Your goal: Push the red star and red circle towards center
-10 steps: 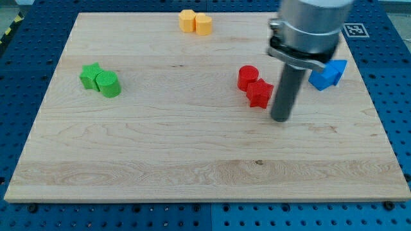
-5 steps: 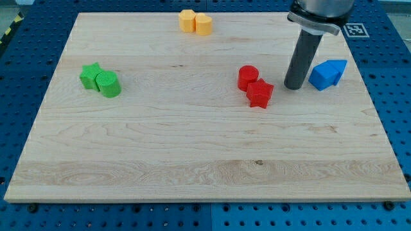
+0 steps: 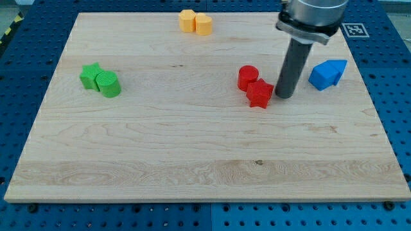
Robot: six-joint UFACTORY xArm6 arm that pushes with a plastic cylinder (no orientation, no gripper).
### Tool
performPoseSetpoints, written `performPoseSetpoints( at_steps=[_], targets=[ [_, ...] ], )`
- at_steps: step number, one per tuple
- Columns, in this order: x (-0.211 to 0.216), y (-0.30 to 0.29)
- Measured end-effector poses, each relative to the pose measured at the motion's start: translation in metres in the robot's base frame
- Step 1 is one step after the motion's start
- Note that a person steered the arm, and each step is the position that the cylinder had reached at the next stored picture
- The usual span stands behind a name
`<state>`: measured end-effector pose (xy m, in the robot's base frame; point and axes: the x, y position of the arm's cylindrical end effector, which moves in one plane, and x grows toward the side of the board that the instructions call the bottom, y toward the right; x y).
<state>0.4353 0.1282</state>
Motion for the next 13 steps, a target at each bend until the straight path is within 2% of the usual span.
performPoseSetpoints(
  at_steps=[2,3,5,9,13],
  targets=[
    [0.000,-0.053],
    [0.000,-0.044],
    [-0.001,0.024],
    [-0.037,0.004],
    [-0.037,-0.037]
  ],
)
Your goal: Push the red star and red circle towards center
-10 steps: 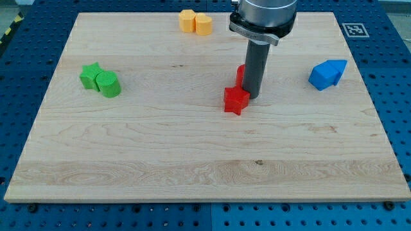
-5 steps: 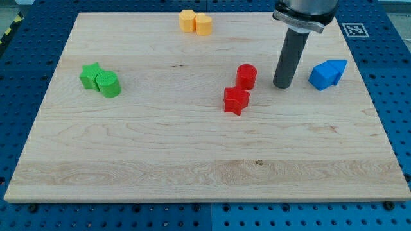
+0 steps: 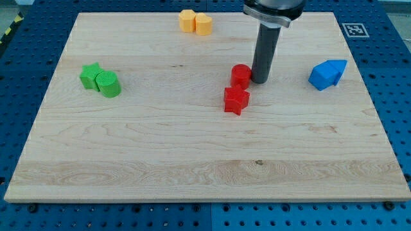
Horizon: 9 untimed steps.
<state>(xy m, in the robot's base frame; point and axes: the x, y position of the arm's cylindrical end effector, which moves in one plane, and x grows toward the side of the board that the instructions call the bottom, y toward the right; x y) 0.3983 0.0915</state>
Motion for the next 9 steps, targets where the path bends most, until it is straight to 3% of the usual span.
performPoseSetpoints(
  at_steps=[2,4,6,9],
  targets=[
    [0.000,-0.022],
    [0.003,-0.006],
    [0.049,0.003],
    [0.059,-0.002]
  ],
)
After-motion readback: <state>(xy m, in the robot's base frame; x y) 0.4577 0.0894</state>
